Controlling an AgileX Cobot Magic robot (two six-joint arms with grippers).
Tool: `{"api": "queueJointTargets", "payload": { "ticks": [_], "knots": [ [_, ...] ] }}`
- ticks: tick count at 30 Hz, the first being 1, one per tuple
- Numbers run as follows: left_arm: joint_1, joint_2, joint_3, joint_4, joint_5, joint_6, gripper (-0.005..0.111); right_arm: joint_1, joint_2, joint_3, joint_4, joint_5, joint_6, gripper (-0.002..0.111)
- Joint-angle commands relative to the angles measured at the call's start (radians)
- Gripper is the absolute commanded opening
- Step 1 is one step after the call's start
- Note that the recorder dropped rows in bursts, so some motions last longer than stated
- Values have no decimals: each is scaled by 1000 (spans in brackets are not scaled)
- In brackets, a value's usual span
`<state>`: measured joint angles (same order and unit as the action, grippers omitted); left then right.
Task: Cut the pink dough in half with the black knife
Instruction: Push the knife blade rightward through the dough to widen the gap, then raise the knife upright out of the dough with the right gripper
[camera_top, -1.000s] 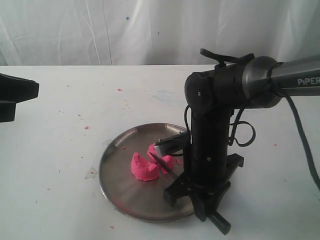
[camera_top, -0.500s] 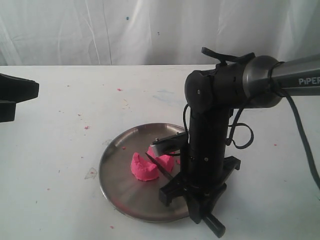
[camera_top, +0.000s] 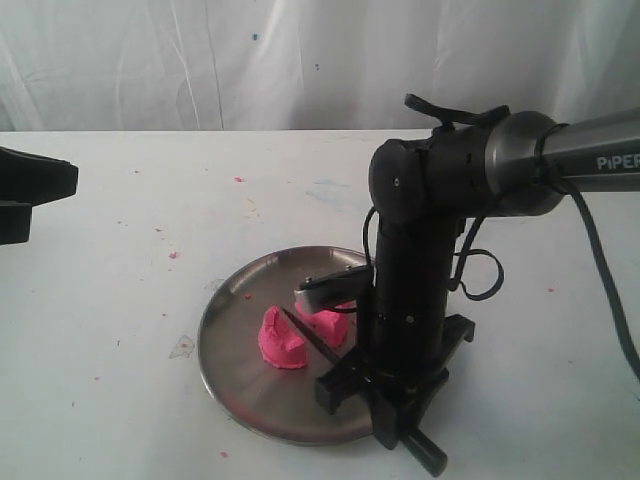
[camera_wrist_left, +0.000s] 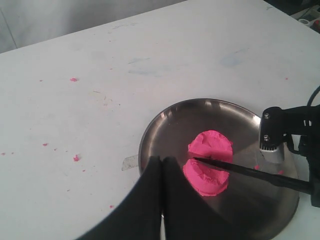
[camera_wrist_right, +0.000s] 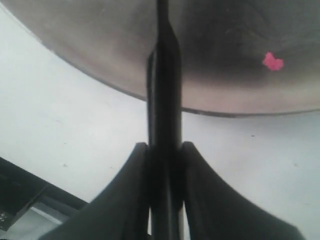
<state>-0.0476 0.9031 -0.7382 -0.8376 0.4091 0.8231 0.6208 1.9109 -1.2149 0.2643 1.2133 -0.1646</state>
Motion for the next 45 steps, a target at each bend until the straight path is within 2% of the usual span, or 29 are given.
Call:
{"api": "queueJointTargets", "payload": {
  "ticks": [1,18,25,30,45],
  "knots": [
    [-6,-8,4,-21,9,-5,0,0,-13,3,-111,8,68,0],
    [-6,-8,5,-21,9,-9,0,0,-13,3,-210,8,110,0],
    [-6,-8,5,-21,9,-9,0,0,-36,3,-145,7,90,0],
    [-6,-8,5,-21,9,-9,0,0,-136,14,-96,-162,90,0],
    [-6,-8,5,-21,11,-8,0,-4,-407,68,-101,-415,227,0]
  ]
}}
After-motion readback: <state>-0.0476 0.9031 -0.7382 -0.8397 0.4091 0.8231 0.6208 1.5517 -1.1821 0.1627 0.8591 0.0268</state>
